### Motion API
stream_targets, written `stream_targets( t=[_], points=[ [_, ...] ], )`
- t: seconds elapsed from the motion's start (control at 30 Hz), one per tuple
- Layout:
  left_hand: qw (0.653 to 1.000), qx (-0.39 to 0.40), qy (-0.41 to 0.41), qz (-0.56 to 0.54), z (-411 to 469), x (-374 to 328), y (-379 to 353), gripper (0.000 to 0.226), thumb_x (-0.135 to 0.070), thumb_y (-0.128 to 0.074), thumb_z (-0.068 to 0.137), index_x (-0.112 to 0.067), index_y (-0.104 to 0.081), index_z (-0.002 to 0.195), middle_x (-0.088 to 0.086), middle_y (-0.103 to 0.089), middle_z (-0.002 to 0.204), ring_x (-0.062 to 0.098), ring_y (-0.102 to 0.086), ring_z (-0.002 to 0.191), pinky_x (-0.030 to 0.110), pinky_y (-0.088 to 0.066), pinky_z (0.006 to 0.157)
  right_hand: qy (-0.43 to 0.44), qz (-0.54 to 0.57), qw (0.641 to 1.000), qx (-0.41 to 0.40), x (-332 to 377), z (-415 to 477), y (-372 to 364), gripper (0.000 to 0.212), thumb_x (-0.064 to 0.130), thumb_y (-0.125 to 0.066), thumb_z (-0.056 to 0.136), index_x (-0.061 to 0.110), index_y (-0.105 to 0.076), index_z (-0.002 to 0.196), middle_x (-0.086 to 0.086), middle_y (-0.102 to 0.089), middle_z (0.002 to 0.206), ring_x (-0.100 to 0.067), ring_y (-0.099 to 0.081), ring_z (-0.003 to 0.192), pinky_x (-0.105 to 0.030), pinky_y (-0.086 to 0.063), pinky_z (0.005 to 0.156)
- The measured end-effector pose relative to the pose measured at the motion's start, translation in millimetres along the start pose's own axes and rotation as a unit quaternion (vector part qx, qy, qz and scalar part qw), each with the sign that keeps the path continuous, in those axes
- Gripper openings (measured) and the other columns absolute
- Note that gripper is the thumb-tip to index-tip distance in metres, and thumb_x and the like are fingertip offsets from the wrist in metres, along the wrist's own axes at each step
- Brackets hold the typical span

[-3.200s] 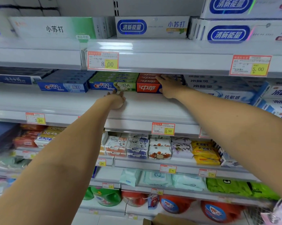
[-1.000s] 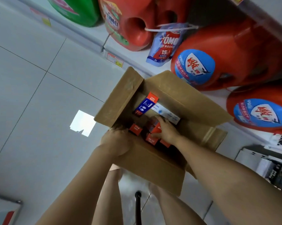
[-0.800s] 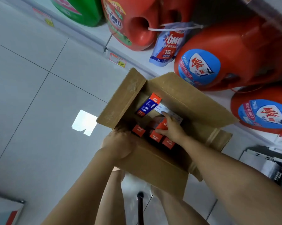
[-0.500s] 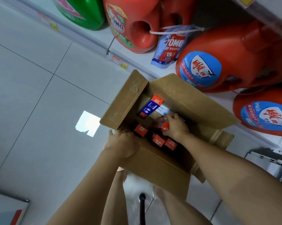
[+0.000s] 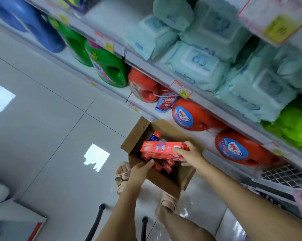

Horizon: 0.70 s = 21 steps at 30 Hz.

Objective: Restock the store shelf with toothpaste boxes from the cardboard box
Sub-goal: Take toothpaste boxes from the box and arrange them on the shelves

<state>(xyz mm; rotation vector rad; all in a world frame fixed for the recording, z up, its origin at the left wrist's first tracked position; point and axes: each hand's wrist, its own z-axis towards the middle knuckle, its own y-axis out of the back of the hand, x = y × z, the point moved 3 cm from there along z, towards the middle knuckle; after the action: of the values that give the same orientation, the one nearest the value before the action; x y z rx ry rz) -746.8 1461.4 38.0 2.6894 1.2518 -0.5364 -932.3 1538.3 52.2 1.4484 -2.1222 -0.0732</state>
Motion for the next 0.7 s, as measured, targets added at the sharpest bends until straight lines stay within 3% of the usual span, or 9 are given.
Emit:
stream_targets(
  t=[0.07,0.17,0.23,0.3,0.4,0.5,0.6,0.67,0.7],
  points=[
    [0.992,0.022,0.018,-0.125,-50.5,-22.1,-10.0,0.035,-0.049,-0.069,0.079,-0.017,-0.066,0.094,0.001,-0.065,0.085,0.018,-0.062,0.080,0.032,-0.050,0.077,0.008,0.051,0.998,0.040,19.7,-44.5,15.7,0.025,0.029,-0.064,0.088,0.021,-0.051,0.107,-0.007,-0.063,0.105,-0.015,-0.062,0.080,-0.026,-0.054,0.061],
    [0.962,0.028,0.017,-0.271,-103.4,-54.2,-21.3,0.037,-0.045,-0.060,0.087,-0.011,-0.062,0.101,0.008,-0.066,0.085,0.020,-0.066,0.074,0.032,-0.053,0.068,0.075,0.081,0.990,0.092,47.8,-114.0,33.8,0.024,0.022,-0.069,0.085,0.022,-0.053,0.103,-0.006,-0.063,0.104,-0.010,-0.062,0.079,-0.021,-0.053,0.061],
    [0.932,0.026,0.015,-0.362,-130.5,-80.4,-25.8,0.041,-0.044,-0.059,0.087,-0.008,-0.059,0.107,0.012,-0.073,0.084,0.022,-0.071,0.069,0.034,-0.058,0.059,0.180,0.034,0.979,0.092,65.7,-157.8,44.5,0.034,0.020,-0.077,0.077,0.026,-0.055,0.102,0.003,-0.062,0.103,0.001,-0.061,0.079,-0.015,-0.051,0.065],
    [0.911,0.022,0.011,-0.412,-160.1,-108.2,-27.6,0.036,-0.038,-0.062,0.086,-0.005,-0.060,0.100,0.015,-0.073,0.076,0.024,-0.071,0.062,0.037,-0.059,0.054,0.271,-0.065,0.959,0.051,83.3,-197.5,56.4,0.044,0.033,-0.078,0.071,0.036,-0.054,0.108,0.017,-0.058,0.110,0.005,-0.060,0.093,-0.016,-0.052,0.076],
    [0.896,0.066,-0.020,-0.438,-210.6,-142.3,-31.9,0.024,-0.026,-0.062,0.088,-0.003,-0.062,0.096,0.016,-0.072,0.074,0.026,-0.070,0.061,0.043,-0.056,0.071,0.390,-0.206,0.896,-0.047,108.3,-243.4,72.7,0.062,0.054,-0.067,0.063,0.047,-0.043,0.120,0.026,-0.045,0.118,0.000,-0.054,0.108,-0.024,-0.051,0.086],
    [0.896,0.109,-0.035,-0.429,-252.4,-168.1,-33.3,0.022,-0.023,-0.061,0.088,-0.002,-0.063,0.091,0.019,-0.072,0.075,0.028,-0.070,0.060,0.046,-0.049,0.082,0.506,-0.263,0.816,-0.091,134.4,-285.6,86.5,0.071,0.049,-0.069,0.065,0.048,-0.036,0.128,0.018,-0.041,0.123,-0.005,-0.048,0.114,-0.025,-0.047,0.093],
    [0.896,0.175,-0.060,-0.405,-286.0,-187.3,-33.6,0.035,-0.029,-0.064,0.080,-0.001,-0.065,0.101,0.021,-0.071,0.093,0.031,-0.070,0.077,0.048,-0.052,0.086,0.584,-0.311,0.744,-0.096,154.8,-322.1,97.9,0.089,0.038,-0.078,0.066,0.048,-0.028,0.138,0.016,-0.034,0.134,-0.003,-0.038,0.122,-0.019,-0.037,0.099],
    [0.892,0.212,-0.091,-0.389,-306.5,-198.3,-31.1,0.048,-0.030,-0.073,0.068,0.001,-0.066,0.105,0.023,-0.068,0.102,0.033,-0.069,0.082,0.051,-0.053,0.084,0.600,-0.318,0.731,-0.076,164.5,-347.4,105.1,0.094,0.040,-0.077,0.069,0.057,-0.019,0.140,0.025,-0.027,0.141,0.003,-0.033,0.128,-0.014,-0.030,0.105],
    [0.887,0.229,-0.108,-0.386,-315.2,-202.7,-28.9,0.057,-0.027,-0.084,0.059,0.003,-0.068,0.104,0.024,-0.067,0.105,0.035,-0.069,0.084,0.054,-0.052,0.083,0.589,-0.282,0.756,-0.047,168.7,-361.2,109.3,0.091,0.042,-0.077,0.070,0.062,-0.019,0.138,0.034,-0.026,0.140,0.009,-0.032,0.129,-0.009,-0.027,0.106]
  ],
)
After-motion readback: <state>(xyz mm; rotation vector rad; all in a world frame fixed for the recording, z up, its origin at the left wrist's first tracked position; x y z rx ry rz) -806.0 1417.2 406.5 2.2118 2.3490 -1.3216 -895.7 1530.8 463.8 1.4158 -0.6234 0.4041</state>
